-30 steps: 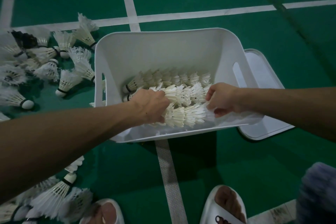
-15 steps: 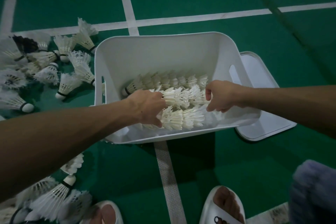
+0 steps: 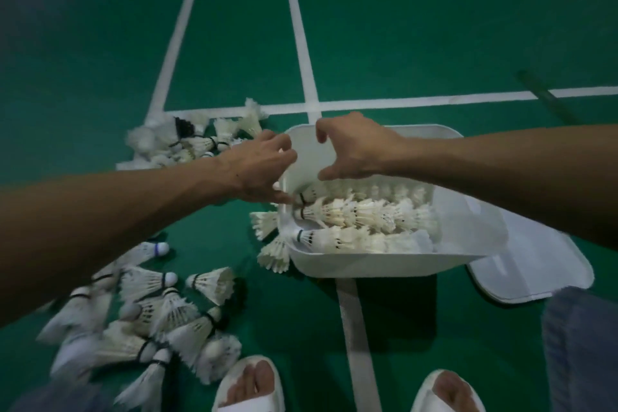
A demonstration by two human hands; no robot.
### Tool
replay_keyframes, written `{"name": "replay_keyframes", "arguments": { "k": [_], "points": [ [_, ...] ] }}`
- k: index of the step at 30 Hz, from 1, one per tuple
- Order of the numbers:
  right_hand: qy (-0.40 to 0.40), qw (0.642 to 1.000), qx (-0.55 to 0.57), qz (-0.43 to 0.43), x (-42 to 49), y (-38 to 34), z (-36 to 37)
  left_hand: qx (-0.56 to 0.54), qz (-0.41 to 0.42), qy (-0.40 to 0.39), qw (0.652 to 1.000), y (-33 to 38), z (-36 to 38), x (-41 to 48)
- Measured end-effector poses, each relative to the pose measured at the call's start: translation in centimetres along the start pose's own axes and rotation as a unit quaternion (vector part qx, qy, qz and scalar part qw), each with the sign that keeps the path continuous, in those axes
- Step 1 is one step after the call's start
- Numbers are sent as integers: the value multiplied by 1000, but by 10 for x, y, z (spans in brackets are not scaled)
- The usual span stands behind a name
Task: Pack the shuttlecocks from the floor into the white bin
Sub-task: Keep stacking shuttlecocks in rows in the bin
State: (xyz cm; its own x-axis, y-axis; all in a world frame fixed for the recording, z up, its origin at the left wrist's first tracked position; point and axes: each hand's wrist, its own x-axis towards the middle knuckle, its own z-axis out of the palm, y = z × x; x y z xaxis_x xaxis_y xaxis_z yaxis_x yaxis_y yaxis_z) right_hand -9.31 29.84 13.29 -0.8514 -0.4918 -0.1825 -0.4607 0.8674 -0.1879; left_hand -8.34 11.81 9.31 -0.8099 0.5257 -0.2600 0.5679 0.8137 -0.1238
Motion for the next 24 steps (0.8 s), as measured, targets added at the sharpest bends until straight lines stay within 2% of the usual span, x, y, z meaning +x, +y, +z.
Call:
{"name": "replay_keyframes", "arguments": {
  "k": [6, 11, 17, 21, 24],
  "points": [
    [28, 997, -1, -76, 33, -90, 16, -27, -131, -24, 991, -49, 21, -81],
    [20, 993, 19, -116, 42, -151, 57, -98, -227, -112, 962, -67, 80, -135],
    [-88, 992, 49, -79, 34, -169, 148, -217, -201, -220, 930, -43, 156, -158],
    [-131, 986, 95, -38, 23, -162, 196, -224, -187, -254, 922, -38, 190, -161],
    [-132, 984, 117, -34, 22, -160, 216, -190, -171, -241, 936, -41, 207, -160]
  ]
}}
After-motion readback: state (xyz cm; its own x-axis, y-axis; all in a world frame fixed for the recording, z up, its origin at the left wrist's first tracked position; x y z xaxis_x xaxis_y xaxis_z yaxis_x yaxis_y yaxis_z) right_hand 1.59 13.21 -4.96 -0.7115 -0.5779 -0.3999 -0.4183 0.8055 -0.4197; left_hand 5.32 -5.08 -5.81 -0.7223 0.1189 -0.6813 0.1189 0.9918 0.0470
